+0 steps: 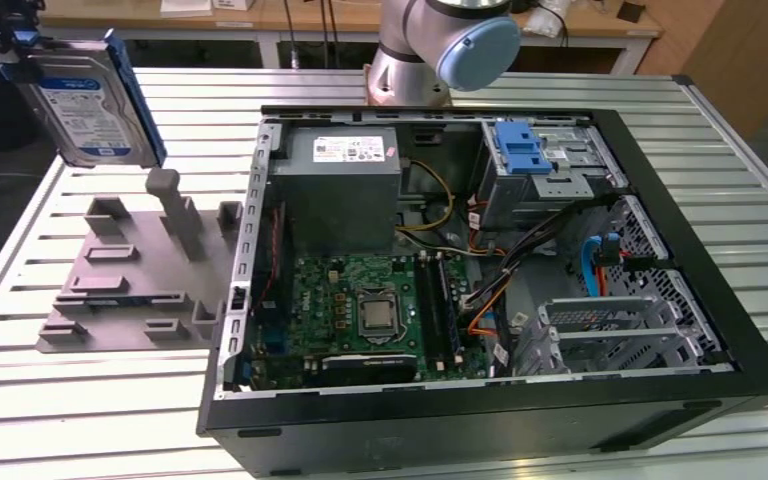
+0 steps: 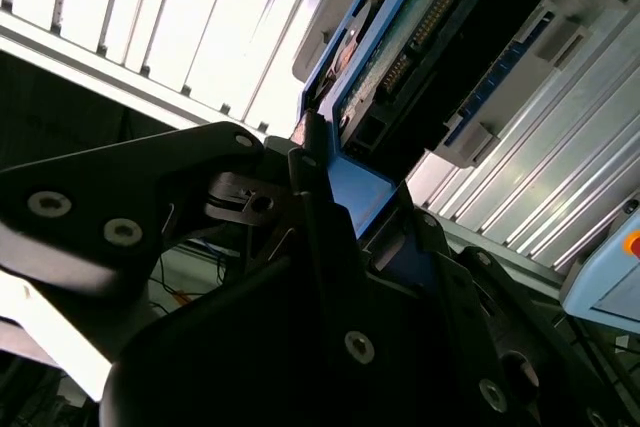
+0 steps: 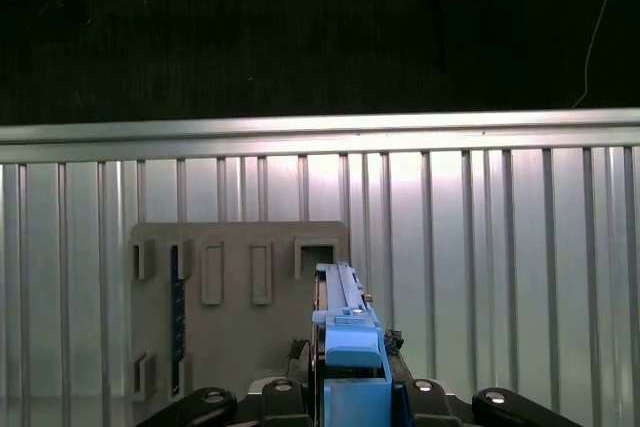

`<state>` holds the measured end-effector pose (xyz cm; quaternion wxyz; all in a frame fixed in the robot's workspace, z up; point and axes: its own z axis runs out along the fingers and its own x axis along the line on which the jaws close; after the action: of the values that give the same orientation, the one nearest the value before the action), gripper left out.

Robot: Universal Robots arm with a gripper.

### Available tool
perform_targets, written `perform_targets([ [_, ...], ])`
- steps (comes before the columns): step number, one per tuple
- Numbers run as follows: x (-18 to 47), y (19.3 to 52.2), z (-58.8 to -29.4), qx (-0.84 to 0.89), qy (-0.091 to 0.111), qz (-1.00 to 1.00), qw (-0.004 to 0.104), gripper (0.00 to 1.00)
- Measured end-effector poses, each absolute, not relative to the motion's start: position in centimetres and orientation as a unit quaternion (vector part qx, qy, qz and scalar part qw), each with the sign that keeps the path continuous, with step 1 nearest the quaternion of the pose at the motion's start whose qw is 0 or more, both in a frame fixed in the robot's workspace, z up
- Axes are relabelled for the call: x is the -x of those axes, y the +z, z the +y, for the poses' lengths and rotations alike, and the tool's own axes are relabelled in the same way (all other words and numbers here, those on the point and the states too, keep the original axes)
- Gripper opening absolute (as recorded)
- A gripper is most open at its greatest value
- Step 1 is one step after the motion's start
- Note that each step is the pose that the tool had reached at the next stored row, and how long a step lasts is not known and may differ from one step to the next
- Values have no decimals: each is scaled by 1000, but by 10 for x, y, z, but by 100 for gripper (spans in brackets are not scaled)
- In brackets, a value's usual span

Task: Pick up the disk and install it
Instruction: 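Pick up the disk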

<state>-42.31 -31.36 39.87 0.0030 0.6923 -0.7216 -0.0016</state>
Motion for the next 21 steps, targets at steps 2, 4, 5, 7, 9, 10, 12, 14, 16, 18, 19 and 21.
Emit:
perform_targets([
  [2,423,400,-314,-692,-2,-722,3,36],
  [4,423,401,-313,-692,-2,-722,3,36],
  [5,423,402,-313,-692,-2,-722,3,36],
  [7,423,404,-313,-692,-2,-722,3,36],
  [9,423,405,-313,-692,-2,-722,3,36],
  [10,423,406,-313,-692,-2,-722,3,36],
  [12,423,407,-313,-692,-2,-722,3,36],
  [14,423,409,-313,-692,-2,-722,3,36],
  [16,423,410,-312,-692,-2,-722,3,36],
  [18,423,412,-312,-692,-2,-722,3,36],
  [19,423,413,-312,-692,-2,-722,3,36],
  [21,423,414,-312,-692,-2,-722,3,36],
])
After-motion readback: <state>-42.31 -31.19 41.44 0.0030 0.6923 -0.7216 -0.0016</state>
